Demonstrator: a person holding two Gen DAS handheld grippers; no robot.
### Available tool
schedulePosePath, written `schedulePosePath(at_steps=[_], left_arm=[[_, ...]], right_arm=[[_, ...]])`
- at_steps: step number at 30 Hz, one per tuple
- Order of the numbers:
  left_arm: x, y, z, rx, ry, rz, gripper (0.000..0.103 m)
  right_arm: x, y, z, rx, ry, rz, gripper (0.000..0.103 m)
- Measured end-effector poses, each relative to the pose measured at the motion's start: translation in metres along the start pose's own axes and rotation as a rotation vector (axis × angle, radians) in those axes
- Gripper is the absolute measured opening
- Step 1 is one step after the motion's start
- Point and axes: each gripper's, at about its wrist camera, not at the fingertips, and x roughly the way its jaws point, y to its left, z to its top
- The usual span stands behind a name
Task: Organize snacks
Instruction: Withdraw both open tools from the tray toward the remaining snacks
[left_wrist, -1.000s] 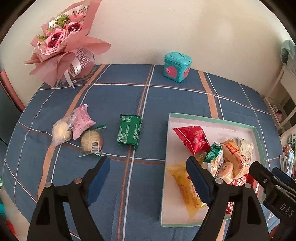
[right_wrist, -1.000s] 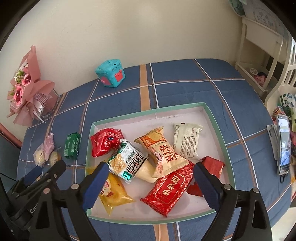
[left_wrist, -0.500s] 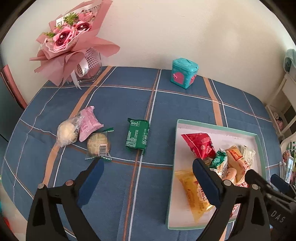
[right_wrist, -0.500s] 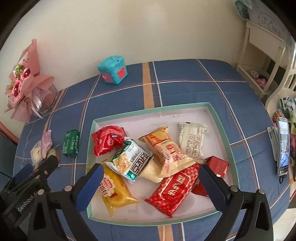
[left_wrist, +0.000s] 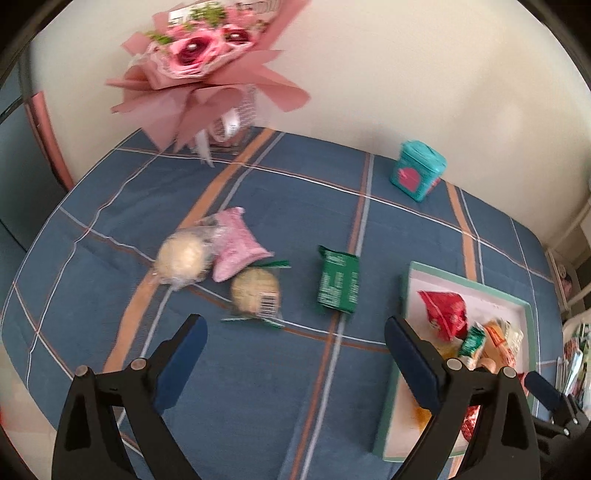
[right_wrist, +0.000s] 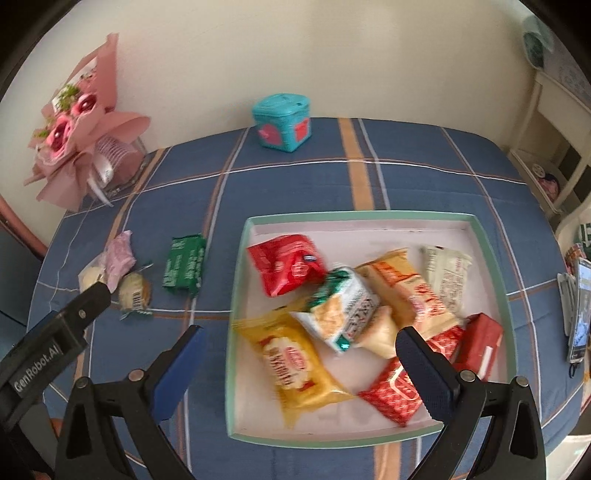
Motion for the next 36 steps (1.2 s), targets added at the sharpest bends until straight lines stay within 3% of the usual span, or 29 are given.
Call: schedulePosePath(at_steps=[24, 36], left_arm=[[0.007, 0.099, 0.007, -0.117, 0.017, 0.078, 0.098], [0.023, 0.111, 0.025, -0.134, -0.003, -0.006, 0.098]], right_arm=[[0.038, 0.106, -0.018, -0.108, 0.077, 0.093, 0.103], [0.051, 0.116, -0.005, -0.061, 0.032, 0.150, 0.103]])
